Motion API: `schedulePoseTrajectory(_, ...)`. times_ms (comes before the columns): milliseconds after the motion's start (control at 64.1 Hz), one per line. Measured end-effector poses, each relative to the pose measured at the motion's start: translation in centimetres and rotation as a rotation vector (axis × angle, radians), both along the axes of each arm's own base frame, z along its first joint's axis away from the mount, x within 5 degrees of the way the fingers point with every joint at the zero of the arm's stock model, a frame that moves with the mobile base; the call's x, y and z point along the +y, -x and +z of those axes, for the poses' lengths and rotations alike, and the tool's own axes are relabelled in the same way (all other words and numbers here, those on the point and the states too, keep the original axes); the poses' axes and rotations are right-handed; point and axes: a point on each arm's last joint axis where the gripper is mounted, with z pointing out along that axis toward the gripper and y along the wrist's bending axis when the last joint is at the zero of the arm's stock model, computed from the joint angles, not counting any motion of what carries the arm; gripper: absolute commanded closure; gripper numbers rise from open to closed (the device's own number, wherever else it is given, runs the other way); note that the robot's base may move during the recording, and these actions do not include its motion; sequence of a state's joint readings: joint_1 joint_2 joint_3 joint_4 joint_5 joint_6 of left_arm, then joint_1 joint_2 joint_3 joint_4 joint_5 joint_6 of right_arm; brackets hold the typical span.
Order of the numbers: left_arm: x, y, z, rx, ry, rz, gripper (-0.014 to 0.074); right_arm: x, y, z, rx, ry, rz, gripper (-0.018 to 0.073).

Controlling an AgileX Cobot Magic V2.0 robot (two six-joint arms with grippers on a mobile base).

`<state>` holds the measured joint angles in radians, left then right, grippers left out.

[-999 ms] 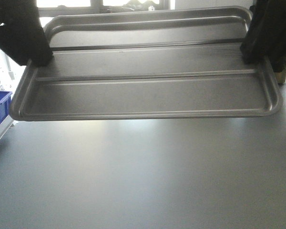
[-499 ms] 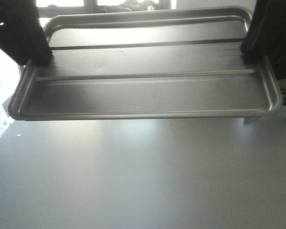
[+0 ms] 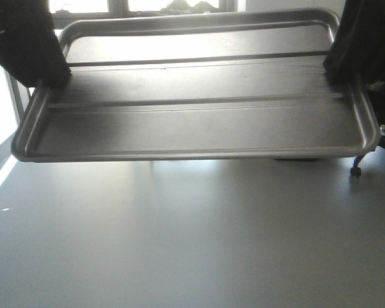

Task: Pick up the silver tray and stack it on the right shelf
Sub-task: 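Hold the tray level with both grippers while the base drives to another shelf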

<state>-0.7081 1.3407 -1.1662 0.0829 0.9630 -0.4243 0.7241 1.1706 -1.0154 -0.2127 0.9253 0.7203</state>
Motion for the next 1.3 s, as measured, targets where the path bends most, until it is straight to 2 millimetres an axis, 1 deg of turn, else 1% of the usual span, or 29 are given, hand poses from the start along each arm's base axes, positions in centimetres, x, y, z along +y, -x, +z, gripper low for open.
schedulePoseTrajectory(1295,-0.08,-0.01,0.01,0.003,0.007,0.0,0.0698,-0.02,0.0,0.0,0.0,0.002,0.0,0.0503)
